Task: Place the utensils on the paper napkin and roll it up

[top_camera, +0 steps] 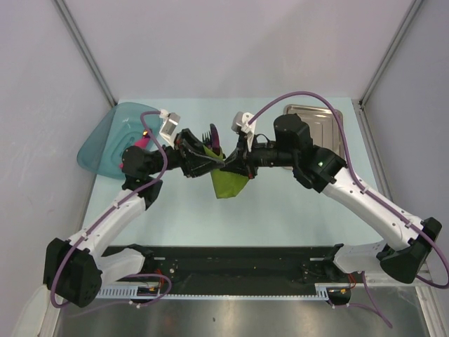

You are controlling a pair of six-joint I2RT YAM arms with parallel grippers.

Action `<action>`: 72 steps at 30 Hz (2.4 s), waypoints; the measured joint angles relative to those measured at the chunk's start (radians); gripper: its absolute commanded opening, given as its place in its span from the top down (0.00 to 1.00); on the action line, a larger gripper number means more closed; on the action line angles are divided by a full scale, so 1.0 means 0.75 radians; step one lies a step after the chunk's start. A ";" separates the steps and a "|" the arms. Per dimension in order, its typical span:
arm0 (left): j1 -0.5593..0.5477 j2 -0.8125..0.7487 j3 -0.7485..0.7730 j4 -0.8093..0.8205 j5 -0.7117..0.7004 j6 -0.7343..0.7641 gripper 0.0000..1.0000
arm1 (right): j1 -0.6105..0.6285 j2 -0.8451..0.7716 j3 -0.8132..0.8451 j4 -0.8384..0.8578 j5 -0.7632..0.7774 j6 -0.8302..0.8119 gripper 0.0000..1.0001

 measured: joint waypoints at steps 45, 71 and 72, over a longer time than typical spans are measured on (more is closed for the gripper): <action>0.079 0.031 -0.022 0.086 0.008 -0.129 1.00 | -0.141 -0.166 -0.157 -0.270 -0.172 -0.032 0.96; 0.014 0.035 0.071 0.019 0.046 -0.176 1.00 | -0.146 0.042 -0.207 0.099 -0.189 -0.244 1.00; 0.014 0.036 0.071 0.015 0.042 -0.176 1.00 | -0.145 0.043 -0.212 0.111 -0.175 -0.230 1.00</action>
